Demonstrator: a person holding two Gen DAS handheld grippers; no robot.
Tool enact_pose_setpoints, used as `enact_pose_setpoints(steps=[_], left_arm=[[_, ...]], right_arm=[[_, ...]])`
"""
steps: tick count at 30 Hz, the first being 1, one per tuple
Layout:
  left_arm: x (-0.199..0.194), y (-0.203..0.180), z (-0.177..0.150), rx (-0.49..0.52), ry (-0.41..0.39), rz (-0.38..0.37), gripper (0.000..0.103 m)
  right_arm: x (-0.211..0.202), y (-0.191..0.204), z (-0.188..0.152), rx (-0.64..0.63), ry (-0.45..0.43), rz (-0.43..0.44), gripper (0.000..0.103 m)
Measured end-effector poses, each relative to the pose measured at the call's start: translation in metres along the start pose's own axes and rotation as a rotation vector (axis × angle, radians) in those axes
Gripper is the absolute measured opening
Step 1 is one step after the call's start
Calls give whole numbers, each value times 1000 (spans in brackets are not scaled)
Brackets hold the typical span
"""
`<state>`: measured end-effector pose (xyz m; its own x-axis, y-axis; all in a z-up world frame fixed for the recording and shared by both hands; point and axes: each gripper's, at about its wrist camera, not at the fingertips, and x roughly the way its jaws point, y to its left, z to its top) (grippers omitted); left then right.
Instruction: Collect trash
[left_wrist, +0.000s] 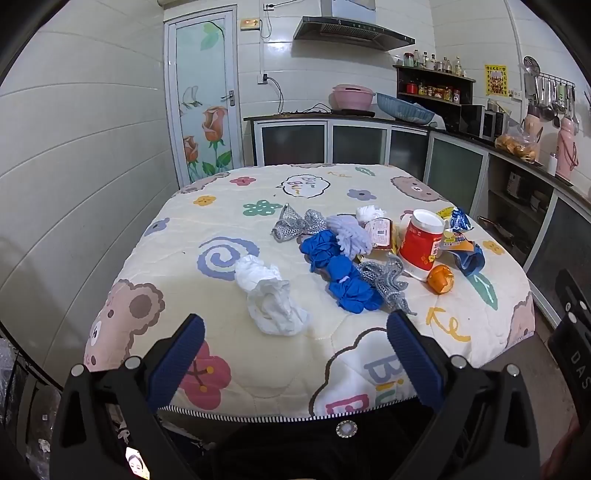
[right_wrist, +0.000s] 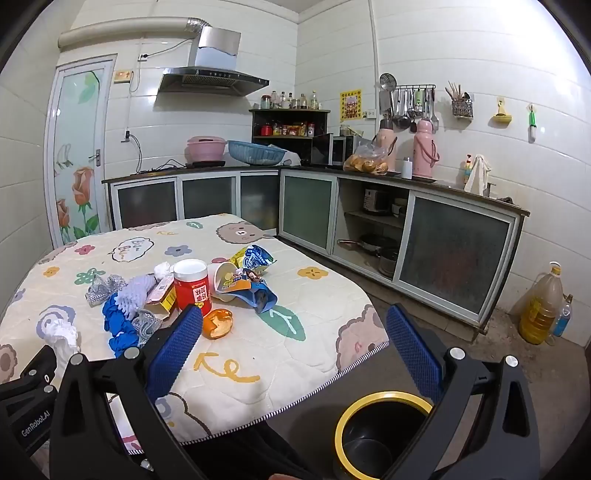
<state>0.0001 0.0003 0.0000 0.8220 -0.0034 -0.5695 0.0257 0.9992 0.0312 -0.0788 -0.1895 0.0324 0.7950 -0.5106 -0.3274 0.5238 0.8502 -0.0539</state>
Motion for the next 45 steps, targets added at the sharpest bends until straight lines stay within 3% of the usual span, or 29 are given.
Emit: enact_pose_setpoints(steps=[45], left_arm=[[-1, 0, 0, 18, -12, 5, 96]], right_arm=[[1, -2, 3, 7, -3, 3, 95]])
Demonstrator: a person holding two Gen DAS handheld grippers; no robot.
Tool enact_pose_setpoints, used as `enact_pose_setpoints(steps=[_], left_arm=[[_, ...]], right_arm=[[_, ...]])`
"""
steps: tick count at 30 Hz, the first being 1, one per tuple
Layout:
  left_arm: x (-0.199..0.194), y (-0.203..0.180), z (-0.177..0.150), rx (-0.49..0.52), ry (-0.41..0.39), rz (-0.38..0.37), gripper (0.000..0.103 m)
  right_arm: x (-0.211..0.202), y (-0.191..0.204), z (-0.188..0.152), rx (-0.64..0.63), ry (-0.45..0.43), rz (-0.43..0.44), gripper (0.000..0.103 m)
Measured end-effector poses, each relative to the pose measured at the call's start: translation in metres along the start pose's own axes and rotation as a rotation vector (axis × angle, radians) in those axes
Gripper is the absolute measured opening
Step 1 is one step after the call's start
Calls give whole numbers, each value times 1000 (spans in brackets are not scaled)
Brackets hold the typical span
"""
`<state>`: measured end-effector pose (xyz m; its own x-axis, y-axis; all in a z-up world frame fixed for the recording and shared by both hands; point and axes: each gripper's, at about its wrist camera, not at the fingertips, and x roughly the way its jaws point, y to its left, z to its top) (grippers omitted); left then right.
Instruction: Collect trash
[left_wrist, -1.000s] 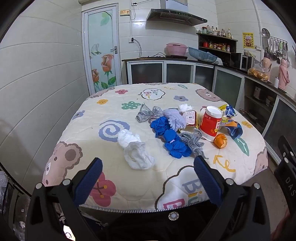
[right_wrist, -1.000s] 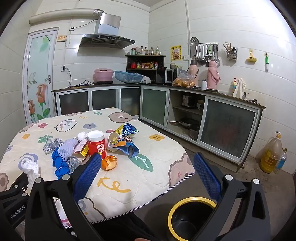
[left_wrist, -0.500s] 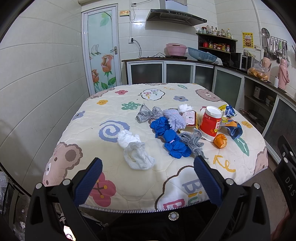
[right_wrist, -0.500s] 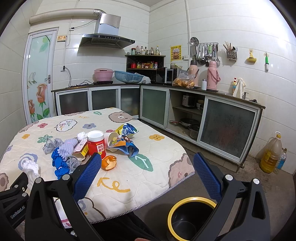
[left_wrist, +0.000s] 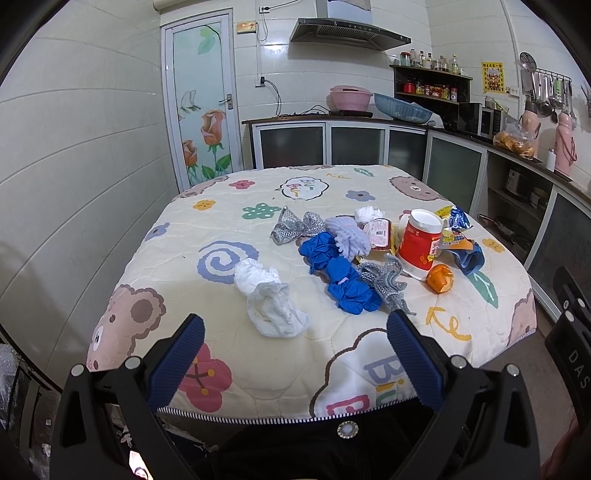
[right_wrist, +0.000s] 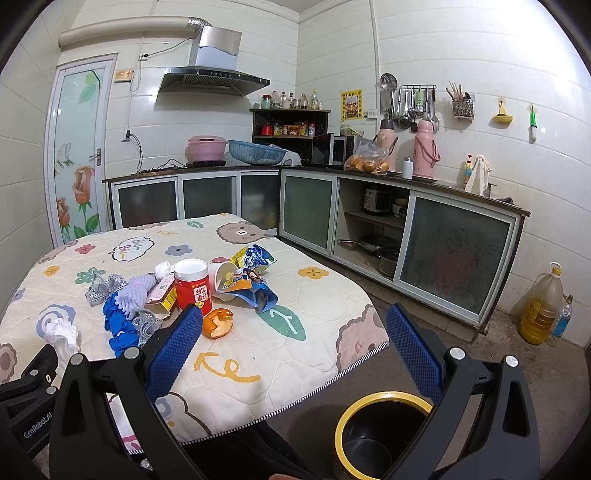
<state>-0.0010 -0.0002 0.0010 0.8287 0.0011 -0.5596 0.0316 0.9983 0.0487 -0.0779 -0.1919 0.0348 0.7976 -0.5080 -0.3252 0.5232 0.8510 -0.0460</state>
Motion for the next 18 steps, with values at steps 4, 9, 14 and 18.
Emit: enact_pose_setpoints(steps=[4, 9, 14, 18], left_arm=[[-1, 4, 0, 4, -8, 1, 95], [-2, -3, -1, 9, -6, 10, 95], [-1, -1, -1, 13, -7, 8, 96], [-2, -5, -1, 16, -9, 5, 95]], right_arm=[[0, 0, 0, 1, 0, 0, 95], [0, 0, 0, 1, 0, 1, 95], [-1, -2, -2, -1, 1, -1, 95], [-1, -2, -2, -2, -1, -2, 95]])
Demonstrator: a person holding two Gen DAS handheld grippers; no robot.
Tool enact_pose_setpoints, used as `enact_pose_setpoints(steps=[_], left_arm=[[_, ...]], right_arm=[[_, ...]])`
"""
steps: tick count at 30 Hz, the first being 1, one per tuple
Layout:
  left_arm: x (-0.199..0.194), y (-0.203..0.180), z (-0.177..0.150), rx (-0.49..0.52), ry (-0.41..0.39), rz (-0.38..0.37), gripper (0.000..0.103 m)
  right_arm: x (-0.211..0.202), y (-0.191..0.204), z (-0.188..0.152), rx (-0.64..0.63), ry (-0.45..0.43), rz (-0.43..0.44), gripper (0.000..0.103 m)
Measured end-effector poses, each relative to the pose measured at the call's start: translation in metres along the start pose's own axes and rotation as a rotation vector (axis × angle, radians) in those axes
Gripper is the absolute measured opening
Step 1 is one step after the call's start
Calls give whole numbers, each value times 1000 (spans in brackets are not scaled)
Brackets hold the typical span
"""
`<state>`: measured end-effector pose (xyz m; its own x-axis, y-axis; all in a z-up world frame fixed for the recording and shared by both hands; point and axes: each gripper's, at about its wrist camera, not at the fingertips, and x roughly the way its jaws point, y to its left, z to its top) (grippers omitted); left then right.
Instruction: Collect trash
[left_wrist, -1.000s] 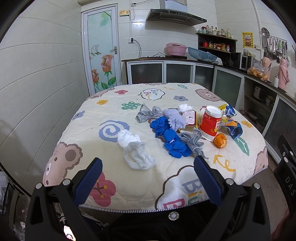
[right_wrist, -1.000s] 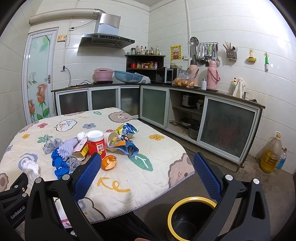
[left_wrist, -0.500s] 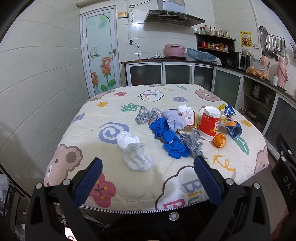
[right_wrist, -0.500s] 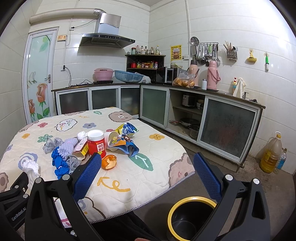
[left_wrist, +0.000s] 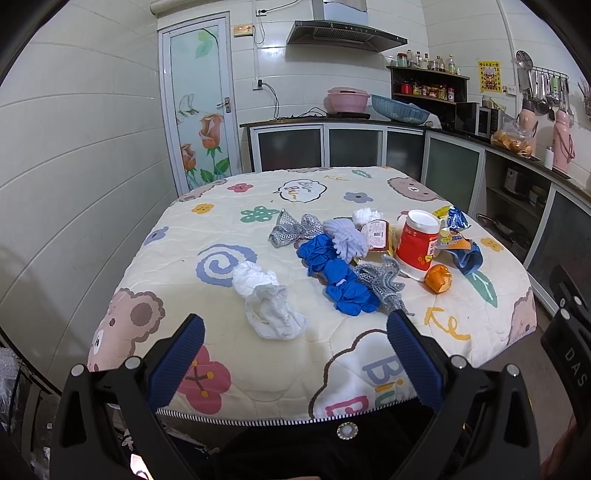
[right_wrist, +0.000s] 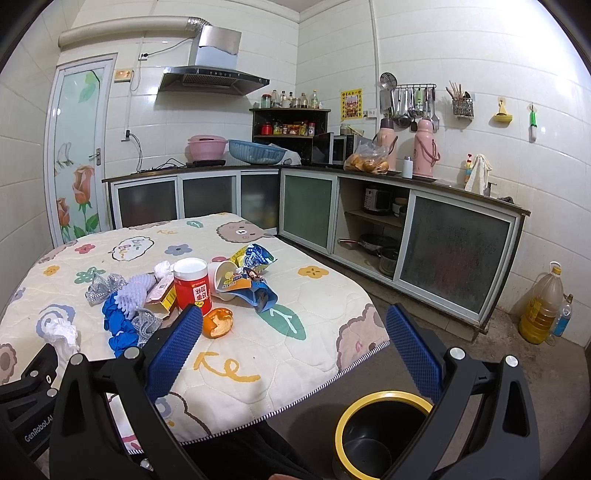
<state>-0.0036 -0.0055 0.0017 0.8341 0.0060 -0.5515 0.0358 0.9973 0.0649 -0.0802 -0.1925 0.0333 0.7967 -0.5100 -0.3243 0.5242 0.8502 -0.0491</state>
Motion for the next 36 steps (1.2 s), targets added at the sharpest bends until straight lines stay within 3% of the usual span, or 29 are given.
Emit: enact_pose_setpoints(steps=[30, 33, 36], left_arm=[[7, 2, -3, -17, 25, -9, 95], [10, 9, 0, -35, 23, -34, 96], [15, 27, 8, -65, -16, -131, 95]], right_arm=[[8, 5, -9, 3, 13, 3, 95], [15, 2, -7, 4, 6, 27, 95], [30, -6, -6, 14, 25, 146, 95]])
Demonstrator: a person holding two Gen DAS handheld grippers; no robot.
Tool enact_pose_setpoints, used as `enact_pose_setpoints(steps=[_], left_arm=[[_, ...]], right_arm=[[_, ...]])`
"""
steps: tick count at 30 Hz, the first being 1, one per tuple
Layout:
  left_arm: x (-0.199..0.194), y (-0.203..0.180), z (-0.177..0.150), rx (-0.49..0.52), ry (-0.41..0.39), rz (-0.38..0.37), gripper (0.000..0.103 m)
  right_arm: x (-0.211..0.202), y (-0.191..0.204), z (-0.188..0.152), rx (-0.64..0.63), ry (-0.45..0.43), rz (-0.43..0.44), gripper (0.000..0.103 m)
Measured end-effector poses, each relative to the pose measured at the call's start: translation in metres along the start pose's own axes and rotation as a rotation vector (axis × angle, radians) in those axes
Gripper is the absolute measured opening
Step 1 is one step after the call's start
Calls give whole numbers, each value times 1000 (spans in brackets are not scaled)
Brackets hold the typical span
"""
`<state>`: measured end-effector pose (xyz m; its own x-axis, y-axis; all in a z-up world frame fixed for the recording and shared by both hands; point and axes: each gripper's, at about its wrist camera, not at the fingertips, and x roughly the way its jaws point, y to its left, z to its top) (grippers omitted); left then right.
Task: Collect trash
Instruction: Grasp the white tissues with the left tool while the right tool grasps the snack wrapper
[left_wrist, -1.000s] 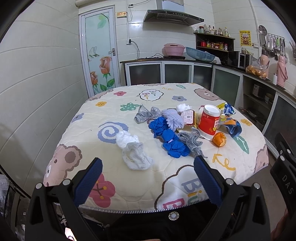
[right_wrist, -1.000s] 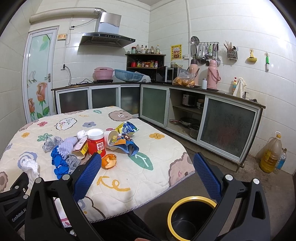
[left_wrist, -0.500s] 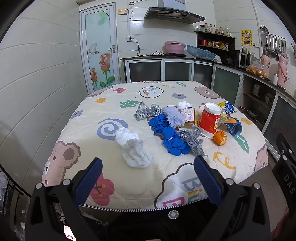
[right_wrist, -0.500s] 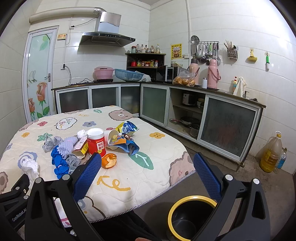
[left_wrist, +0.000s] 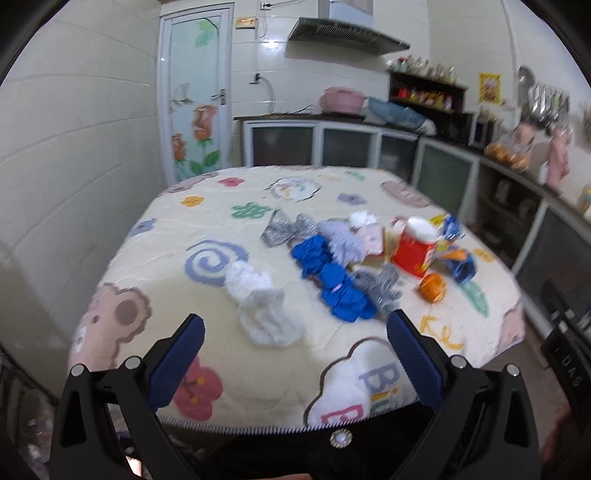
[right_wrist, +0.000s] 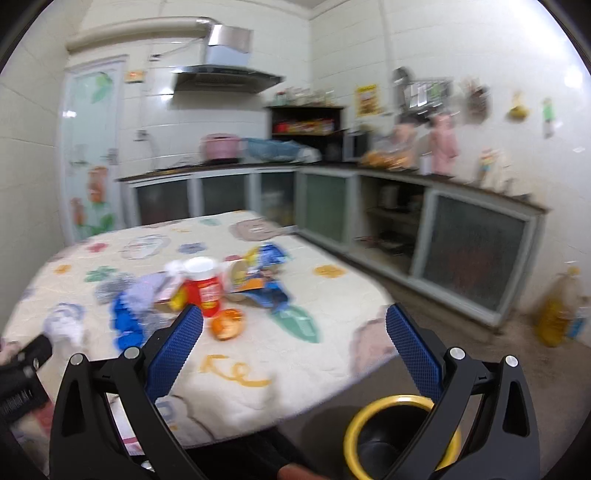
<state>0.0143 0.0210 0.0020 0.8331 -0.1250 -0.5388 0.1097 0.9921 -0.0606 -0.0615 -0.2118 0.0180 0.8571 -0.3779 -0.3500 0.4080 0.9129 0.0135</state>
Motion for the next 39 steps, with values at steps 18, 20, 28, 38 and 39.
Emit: enact_pose_setpoints(steps=[18, 20, 28, 38, 39], left_arm=[[61, 64, -1, 45, 101, -112, 95], [70, 60, -7, 80, 133, -106, 95], [97, 63, -10, 69, 221, -92, 95], [141, 56, 11, 46, 296, -128, 95], [148, 54, 11, 61, 310, -126, 95]], right_arm=[[99, -10, 5, -137, 21, 308, 95], [124, -9, 9, -169, 52, 306, 95], [186, -7, 15, -229, 181, 314, 95], [241, 4, 12, -253, 279, 331, 95], [244, 5, 12, -260, 285, 331, 95]])
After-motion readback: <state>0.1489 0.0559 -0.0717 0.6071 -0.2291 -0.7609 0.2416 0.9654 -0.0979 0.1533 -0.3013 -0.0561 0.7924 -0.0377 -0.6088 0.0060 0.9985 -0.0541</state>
